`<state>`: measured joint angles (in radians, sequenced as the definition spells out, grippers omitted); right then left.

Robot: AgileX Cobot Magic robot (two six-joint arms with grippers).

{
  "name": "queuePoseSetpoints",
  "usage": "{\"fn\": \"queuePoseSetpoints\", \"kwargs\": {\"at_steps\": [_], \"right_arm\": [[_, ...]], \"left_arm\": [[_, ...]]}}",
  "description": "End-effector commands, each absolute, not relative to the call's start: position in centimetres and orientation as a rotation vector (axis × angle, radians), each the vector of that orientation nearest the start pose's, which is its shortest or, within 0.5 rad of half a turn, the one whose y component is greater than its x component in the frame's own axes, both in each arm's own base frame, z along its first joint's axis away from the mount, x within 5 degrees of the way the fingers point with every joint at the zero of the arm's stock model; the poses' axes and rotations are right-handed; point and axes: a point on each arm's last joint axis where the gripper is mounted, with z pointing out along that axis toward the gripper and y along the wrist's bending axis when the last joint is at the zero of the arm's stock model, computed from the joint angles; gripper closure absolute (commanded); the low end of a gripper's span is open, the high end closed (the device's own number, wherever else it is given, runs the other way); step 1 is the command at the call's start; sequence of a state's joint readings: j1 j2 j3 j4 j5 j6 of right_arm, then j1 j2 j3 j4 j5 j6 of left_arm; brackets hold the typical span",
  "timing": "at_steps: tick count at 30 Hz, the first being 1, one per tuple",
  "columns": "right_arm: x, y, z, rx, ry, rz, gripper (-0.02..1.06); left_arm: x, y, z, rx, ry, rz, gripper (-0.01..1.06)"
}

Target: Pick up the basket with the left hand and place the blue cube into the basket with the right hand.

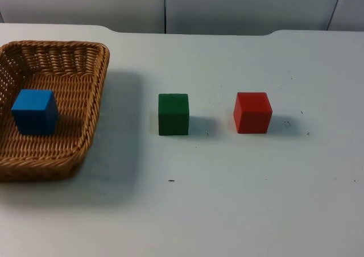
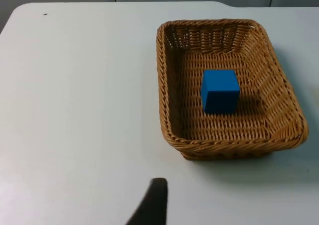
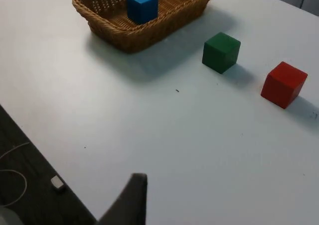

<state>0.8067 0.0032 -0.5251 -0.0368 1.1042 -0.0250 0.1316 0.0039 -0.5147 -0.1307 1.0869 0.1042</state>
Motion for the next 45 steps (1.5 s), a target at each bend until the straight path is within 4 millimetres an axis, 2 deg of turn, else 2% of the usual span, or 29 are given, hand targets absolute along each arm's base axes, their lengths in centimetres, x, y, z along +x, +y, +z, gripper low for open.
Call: {"fn": "queuePoseSetpoints", "kwargs": {"at_steps": [1,3,30,35,45], "right_arm": [[-0.20,-0.71,27.79,-0.822,1.915,0.443,-0.01],[-0.18,-0.72,27.78,-0.816,1.917,0.443,-0.01],[-0.20,-0.74,27.83,-0.803,1.920,0.436,-0.01],[-0.28,-0.71,27.83,-0.694,1.953,0.369,-0.01],[-0.54,-0.54,27.83,-0.272,2.036,0.111,-0.01]], "left_arm": [[-0.59,-1.18,27.96,-0.013,2.043,-0.019,0.11],[-0.59,-1.18,27.96,-0.013,2.043,-0.019,0.00],[-0.60,-1.20,27.96,0.001,2.043,-0.026,0.00],[-0.64,-1.18,27.96,0.034,2.043,-0.046,0.00],[-0.69,-1.15,27.96,0.082,2.042,-0.076,0.00]]}}
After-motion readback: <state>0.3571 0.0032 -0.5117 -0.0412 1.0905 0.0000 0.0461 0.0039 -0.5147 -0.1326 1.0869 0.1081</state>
